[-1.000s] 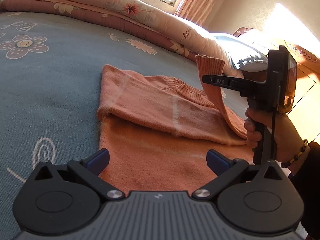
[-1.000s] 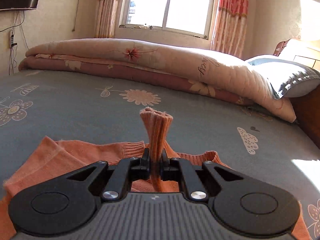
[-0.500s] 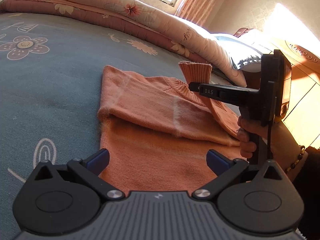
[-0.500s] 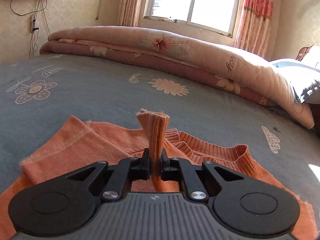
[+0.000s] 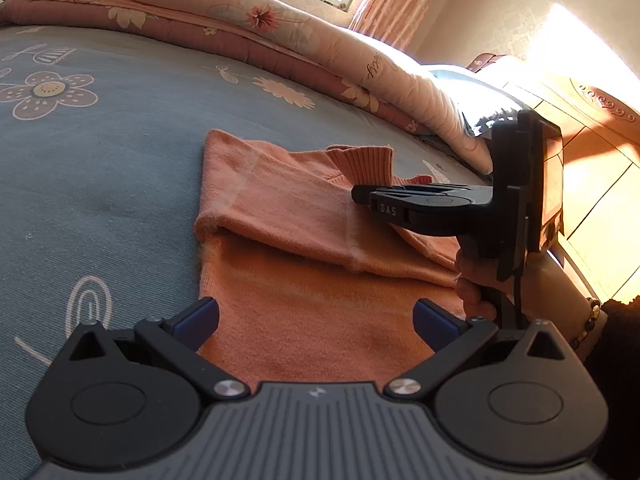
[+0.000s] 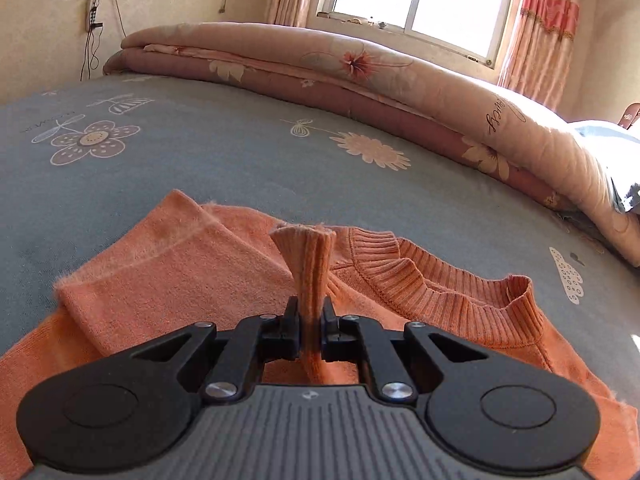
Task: Fold clothes
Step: 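Lay the sleeve on the body below the collar and open the right gripper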
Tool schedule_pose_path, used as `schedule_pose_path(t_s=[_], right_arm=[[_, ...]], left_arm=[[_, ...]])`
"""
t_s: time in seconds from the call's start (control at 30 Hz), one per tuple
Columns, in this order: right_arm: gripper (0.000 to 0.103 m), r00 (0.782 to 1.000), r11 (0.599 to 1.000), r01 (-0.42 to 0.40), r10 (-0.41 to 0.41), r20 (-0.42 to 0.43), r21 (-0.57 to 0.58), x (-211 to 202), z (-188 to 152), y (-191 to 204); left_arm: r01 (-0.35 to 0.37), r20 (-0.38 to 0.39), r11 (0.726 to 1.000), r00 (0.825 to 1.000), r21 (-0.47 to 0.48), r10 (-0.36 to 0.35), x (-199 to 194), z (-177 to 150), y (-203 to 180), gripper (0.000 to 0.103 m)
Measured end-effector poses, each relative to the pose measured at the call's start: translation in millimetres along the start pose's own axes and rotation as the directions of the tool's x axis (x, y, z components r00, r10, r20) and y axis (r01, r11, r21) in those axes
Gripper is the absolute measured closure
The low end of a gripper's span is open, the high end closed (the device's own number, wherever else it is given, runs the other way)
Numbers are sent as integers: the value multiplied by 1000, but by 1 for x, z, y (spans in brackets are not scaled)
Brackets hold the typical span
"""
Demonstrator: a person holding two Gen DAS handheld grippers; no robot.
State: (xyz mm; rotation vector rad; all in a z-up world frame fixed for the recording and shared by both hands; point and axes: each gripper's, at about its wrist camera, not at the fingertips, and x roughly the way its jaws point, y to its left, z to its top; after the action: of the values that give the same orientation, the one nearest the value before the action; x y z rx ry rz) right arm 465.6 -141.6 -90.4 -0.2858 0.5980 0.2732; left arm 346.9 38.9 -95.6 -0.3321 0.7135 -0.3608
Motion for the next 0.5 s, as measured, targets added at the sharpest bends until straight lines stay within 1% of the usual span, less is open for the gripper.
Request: schedule_pose_path(t_s=[0.23,0.5], right_arm=[[92,1000,1000,-14,13,-10,-17,1,-3,5],[92,1000,999,-11,11,-12,-49,2,-2,14]], left_arm=[[1,1,1000,1000,-2,-1,-1,0,0,1],[9,-1,1000,1000,-3,-9,-1,0,0,1]])
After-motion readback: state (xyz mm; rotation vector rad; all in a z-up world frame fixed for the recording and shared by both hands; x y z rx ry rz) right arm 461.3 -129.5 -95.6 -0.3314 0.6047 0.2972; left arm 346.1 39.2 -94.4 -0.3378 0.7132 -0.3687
